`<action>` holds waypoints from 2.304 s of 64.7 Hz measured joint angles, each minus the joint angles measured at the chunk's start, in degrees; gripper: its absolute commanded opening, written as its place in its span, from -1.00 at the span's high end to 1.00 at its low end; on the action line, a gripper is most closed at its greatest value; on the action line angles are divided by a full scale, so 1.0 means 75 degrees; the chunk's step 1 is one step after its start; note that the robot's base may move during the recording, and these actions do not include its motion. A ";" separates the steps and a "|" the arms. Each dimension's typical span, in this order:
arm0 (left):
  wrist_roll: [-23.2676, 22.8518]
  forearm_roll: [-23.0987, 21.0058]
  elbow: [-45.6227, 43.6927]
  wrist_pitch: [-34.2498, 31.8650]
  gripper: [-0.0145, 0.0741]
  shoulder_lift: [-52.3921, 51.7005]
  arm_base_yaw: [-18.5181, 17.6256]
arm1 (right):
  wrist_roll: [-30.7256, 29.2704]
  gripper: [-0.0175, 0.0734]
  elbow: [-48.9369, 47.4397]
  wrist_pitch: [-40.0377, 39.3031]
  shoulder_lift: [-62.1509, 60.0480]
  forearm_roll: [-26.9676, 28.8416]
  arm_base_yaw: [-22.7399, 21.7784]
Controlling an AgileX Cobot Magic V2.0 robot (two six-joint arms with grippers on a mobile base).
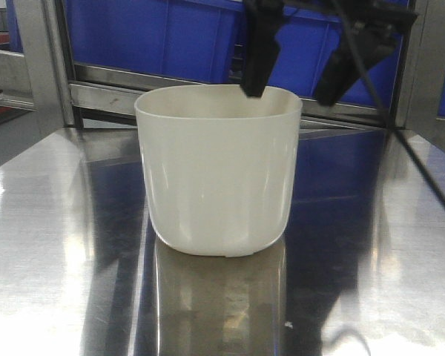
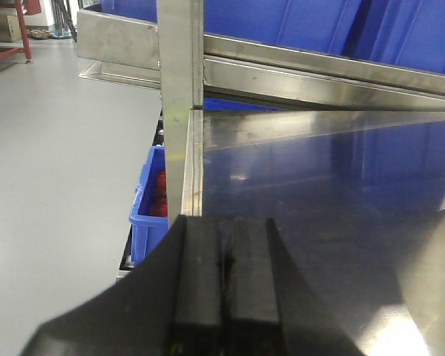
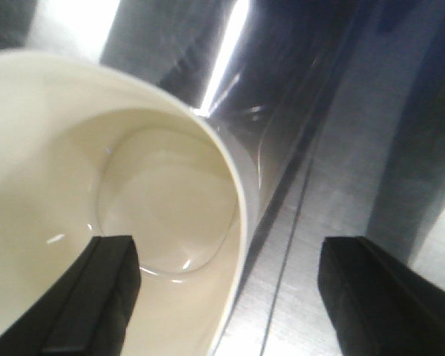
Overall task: Move white bin to right shelf second layer
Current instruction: 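Lower the right gripper onto the white bin's rim and grasp it, then lift the white bin off the table with the right gripper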
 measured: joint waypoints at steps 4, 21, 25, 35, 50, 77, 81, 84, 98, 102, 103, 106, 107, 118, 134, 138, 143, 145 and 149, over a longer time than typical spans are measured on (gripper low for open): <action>0.0000 0.0000 0.0000 0.0000 0.48 0.0000 0.0000 | 0.0000 -0.71 0.0000 0.0075 0.0186 0.0000 0.0018; 0.0000 0.0000 0.0000 0.0000 0.48 0.0000 0.0000 | 0.0000 -0.71 -0.0007 0.0296 0.0764 0.0000 0.0047; 0.0000 0.0000 0.0000 0.0000 0.48 0.0000 0.0000 | 0.0000 -0.68 -0.0007 0.0304 0.0844 0.0000 0.0047; 0.0000 0.0000 0.0000 0.0000 0.48 0.0000 0.0000 | 0.0000 -0.23 -0.0007 0.0304 0.0905 0.0000 0.0047; 0.0000 0.0000 0.0000 0.0000 0.48 0.0000 0.0000 | 0.0000 0.45 -0.0007 0.0230 0.0905 -0.0102 0.0047; 0.0000 0.0000 0.0000 0.0000 0.48 0.0000 0.0000 | -0.0016 0.50 -0.0007 -0.0577 -0.1000 -0.1166 0.0062; 0.0000 0.0000 0.0000 0.0000 0.48 0.0000 0.0000 | -0.0016 0.50 0.0030 -0.0737 -0.1464 -0.1245 0.0062; 0.0000 0.0000 0.0000 0.0000 0.48 0.0000 0.0000 | -0.0016 0.50 0.0091 -0.0846 -0.1821 -0.1315 0.0062; 0.0000 0.0000 0.0000 0.0000 0.48 0.0000 0.0000 | -0.0016 0.49 0.0919 -0.1255 -0.3638 -0.1459 -0.0280; 0.0000 0.0000 0.0000 0.0000 0.48 0.0000 0.0000 | -0.0016 0.49 0.1343 -0.1321 -0.4228 -0.1476 -0.0548; 0.0000 0.0000 0.0000 0.0000 0.48 0.0000 0.0000 | -0.0016 0.49 0.1435 -0.1322 -0.4350 -0.1476 -0.0607; 0.0000 0.0000 0.0000 0.0000 0.48 0.0000 0.0000 | 0.0003 0.49 0.1727 -0.1359 -0.4719 -0.1492 -0.0793; 0.0000 0.0000 0.0000 0.0000 0.48 0.0000 0.0000 | 0.0016 0.49 0.1829 -0.1378 -0.4845 -0.1492 -0.0857; 0.0000 0.0000 0.0000 0.0000 0.48 0.0000 0.0000 | 0.0021 0.49 0.3144 -0.1516 -0.6326 -0.1529 -0.1600; 0.0000 0.0000 0.0000 0.0000 0.48 0.0000 0.0000 | 0.0033 0.49 0.4563 -0.1671 -0.8011 -0.1529 -0.2073; 0.0000 0.0000 0.0000 0.0000 0.48 0.0000 0.0000 | 0.0033 0.49 0.4649 -0.1671 -0.8139 -0.1529 -0.2073; 0.0000 0.0000 0.0000 0.0000 0.48 0.0000 0.0000 | 0.0033 0.49 0.4698 -0.1710 -0.8191 -0.1529 -0.2073; 0.0000 0.0000 0.0000 0.0000 0.48 0.0000 0.0000 | 0.0033 0.49 0.4698 -0.1725 -0.8191 -0.1529 -0.2073; 0.0000 0.0000 0.0000 0.0000 0.48 0.0000 0.0000 | 0.0033 0.49 0.4698 -0.1745 -0.8191 -0.1529 -0.2073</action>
